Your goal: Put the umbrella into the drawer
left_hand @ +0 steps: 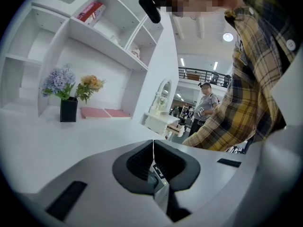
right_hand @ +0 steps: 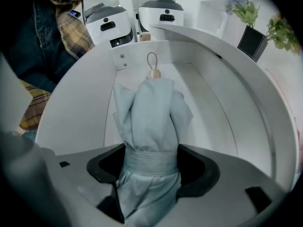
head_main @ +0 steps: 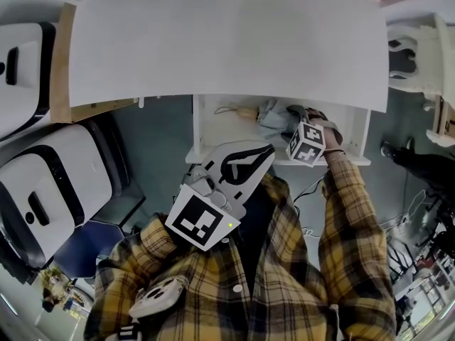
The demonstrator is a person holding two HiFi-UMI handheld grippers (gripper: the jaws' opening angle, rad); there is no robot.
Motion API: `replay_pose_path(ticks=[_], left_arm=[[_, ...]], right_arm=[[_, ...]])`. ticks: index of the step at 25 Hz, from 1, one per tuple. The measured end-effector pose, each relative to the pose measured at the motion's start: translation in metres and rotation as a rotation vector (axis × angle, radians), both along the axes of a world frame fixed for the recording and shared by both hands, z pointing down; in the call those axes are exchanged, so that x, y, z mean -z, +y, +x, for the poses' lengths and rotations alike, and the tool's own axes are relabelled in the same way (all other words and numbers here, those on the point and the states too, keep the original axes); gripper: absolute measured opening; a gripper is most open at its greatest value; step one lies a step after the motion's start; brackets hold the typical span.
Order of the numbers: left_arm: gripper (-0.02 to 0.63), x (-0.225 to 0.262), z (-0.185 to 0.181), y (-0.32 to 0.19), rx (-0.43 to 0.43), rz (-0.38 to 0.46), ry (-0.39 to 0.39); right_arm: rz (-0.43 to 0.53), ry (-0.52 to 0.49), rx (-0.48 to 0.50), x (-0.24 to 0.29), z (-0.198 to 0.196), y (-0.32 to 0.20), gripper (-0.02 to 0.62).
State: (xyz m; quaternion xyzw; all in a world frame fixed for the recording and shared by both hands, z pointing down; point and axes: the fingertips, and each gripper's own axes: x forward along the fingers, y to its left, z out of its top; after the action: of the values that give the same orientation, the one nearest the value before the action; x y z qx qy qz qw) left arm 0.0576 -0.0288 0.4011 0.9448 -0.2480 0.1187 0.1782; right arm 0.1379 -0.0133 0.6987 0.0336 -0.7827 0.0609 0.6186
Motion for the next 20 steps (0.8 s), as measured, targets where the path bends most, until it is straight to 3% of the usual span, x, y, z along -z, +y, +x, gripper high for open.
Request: replay_pose_path(ticks=[10, 20], left_arm=[[0.021, 0.002, 0.000, -0.005, 0.010, 0.000, 0.005], [0.021, 0.008, -0.001, -0.010, 0.009, 0.015, 0.014]], right_arm=[[0.001, 0.002, -0.007, 0.003, 0.001, 0.000, 0.324], [0.082, -0.008, -0.014, 0.016, -0.003, -0.003, 0.324]])
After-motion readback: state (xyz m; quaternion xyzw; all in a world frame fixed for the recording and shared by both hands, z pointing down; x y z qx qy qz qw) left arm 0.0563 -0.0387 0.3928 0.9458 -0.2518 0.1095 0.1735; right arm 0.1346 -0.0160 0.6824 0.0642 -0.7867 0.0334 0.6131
